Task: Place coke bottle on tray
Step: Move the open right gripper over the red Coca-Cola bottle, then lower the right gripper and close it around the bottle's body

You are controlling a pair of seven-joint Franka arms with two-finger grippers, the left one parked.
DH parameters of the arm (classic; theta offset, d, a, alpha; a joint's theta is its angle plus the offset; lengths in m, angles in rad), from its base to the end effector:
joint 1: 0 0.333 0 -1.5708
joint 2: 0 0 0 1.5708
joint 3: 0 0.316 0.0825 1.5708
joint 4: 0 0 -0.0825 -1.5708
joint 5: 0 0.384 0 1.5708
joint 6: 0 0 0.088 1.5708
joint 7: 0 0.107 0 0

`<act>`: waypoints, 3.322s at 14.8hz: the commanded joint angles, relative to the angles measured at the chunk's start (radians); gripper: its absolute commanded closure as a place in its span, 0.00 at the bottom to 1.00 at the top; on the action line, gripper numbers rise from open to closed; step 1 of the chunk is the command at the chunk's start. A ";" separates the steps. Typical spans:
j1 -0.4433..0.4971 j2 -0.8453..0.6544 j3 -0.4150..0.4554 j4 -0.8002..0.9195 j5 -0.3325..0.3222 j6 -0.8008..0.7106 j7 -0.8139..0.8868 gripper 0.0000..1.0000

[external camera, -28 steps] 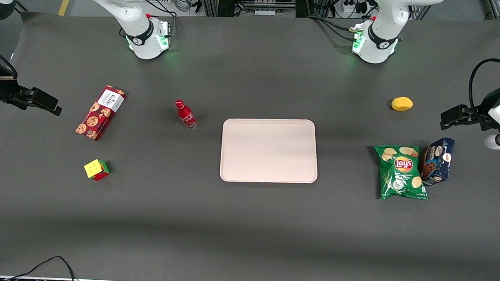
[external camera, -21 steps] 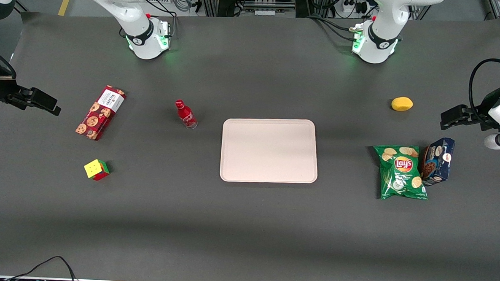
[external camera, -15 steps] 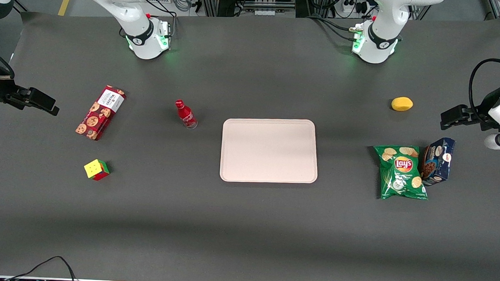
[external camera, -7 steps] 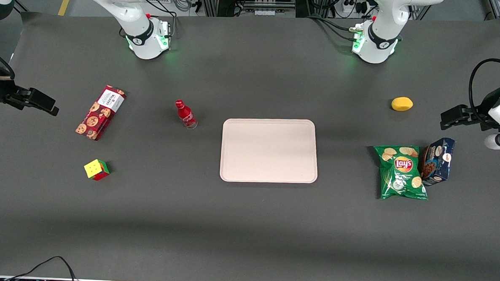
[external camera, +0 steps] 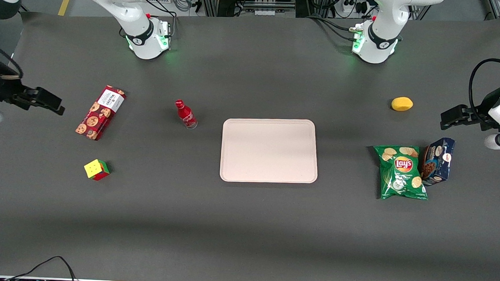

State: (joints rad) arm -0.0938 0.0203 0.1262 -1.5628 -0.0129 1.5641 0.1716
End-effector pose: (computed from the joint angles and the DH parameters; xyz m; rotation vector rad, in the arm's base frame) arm 0.5596 0.0160 0.6165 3.1217 -0.2176 -0.0277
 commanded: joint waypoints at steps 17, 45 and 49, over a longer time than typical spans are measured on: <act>0.413 -0.043 0.058 -0.336 0.056 0.195 0.109 0.00; 0.414 -0.016 0.099 -0.789 0.044 0.669 0.098 0.00; 0.413 -0.017 0.099 -0.792 0.044 0.663 0.098 0.22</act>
State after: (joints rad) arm 0.3239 -0.0011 0.2218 -2.3578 0.0246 2.2205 0.2697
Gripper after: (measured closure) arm 0.044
